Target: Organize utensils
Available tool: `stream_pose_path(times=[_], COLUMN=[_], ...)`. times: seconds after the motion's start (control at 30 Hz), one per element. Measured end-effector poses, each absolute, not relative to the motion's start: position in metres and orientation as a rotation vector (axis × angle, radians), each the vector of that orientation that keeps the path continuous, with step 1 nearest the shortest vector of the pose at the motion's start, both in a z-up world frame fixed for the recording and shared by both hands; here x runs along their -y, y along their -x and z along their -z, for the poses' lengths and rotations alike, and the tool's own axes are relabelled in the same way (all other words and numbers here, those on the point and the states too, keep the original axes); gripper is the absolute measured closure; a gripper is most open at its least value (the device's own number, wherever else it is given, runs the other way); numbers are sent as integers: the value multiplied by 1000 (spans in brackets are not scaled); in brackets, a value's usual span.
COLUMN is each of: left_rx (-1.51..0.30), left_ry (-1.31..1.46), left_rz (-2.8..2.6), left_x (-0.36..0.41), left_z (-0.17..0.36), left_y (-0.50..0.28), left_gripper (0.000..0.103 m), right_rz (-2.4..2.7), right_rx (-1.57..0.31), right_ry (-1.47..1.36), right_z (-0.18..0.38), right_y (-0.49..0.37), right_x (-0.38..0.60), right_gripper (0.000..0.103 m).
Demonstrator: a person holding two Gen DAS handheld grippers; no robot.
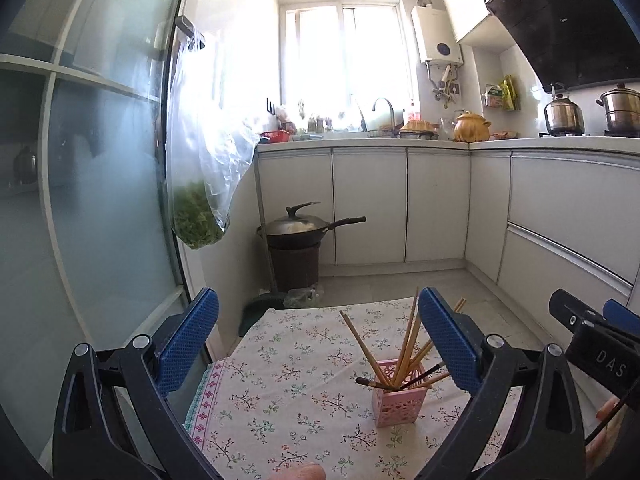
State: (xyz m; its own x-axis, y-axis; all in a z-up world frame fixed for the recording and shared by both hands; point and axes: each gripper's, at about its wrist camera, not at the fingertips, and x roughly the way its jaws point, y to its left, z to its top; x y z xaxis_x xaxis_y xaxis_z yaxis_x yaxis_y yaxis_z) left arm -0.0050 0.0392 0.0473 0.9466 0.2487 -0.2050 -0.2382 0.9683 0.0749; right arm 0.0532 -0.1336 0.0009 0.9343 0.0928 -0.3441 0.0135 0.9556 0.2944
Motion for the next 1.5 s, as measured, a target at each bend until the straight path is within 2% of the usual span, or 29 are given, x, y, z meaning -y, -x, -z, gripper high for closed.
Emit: stream_pose_path(times=[0.2, 0.33, 0.7, 1.5], left_rx=[-224, -357, -471, -491], left_ry=[-65, -50, -46, -47], left_rz=[-250, -174, -130, -126], left_x=[-32, -23, -15, -14], left_z=[-42, -28, -7, 0], left_y=[30, 27, 10, 5], left_gripper=[7, 7, 7, 7], right_rz=[45, 75, 86, 92], right_rx=[-388, -400, -556, -635], right_ry=[-236, -259, -237, -254], right_z=[8, 13, 35, 51], right_y=[-9, 7, -7, -19], right_x=[148, 154, 154, 157], right_gripper=[7, 7, 7, 7])
